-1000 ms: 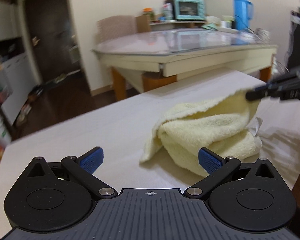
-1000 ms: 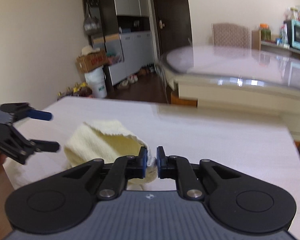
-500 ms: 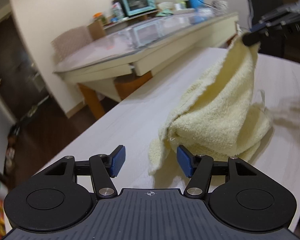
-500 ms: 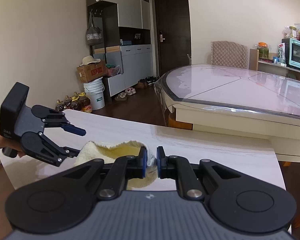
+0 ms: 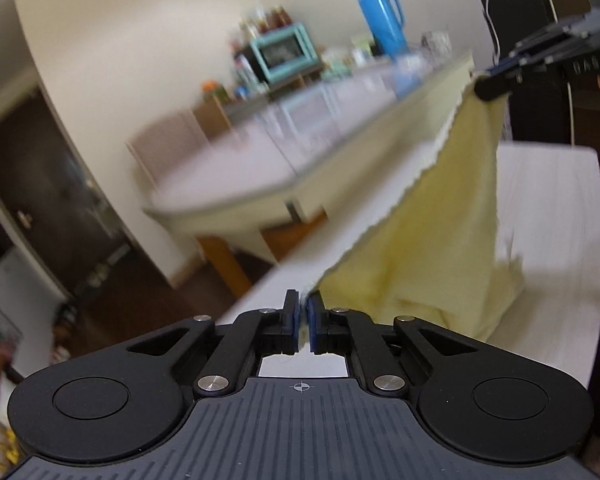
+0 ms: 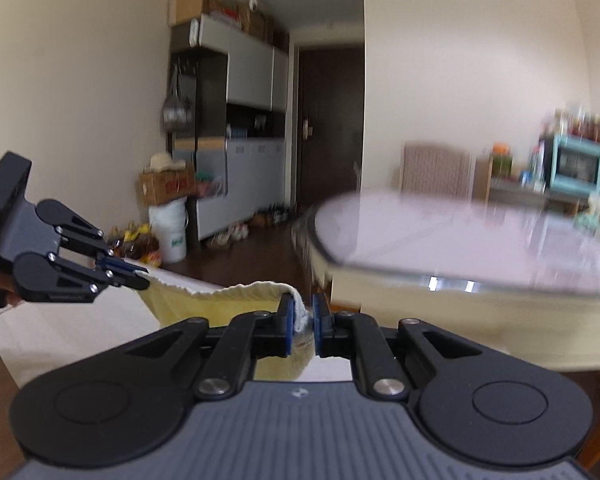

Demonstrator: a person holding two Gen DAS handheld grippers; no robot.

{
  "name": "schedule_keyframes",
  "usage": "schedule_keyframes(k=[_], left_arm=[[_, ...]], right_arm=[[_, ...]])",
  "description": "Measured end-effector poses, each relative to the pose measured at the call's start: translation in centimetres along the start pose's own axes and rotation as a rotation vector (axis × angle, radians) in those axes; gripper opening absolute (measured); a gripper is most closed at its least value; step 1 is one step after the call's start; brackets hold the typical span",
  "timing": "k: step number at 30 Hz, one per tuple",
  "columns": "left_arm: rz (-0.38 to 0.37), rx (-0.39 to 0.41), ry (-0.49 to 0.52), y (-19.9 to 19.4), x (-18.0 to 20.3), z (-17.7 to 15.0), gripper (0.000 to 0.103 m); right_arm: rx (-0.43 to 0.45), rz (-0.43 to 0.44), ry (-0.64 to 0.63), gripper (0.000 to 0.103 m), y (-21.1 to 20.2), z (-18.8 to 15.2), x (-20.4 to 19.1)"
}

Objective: Fold towel
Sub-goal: 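Lift the towel with both grippers and shake it open over the table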

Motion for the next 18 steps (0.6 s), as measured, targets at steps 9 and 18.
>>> schedule_keyframes(k=[9, 18], left_arm=[[0.104, 0.156, -0.002, -8.1, 0.0, 5.2, 0.005], [0.109, 0.06, -0.064, -4.9, -1.2, 7.3, 0.005]], right_arm=[[0.215, -0.042, -0.022, 0.011, -8.0, 3.4, -1.6], [0.24, -0.073, -0.037, 0.011, -6.2, 4.7, -0.6]])
Point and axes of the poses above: each gripper's, at about its wrist camera, not at the fingertips, and y roughly the way its jaws point, x to its right, z to its top, the point moved 10 cm from there along y, roughly the way its jaws point, and after that the axes turned 8 degrees about -x, right-handed, at the moved point
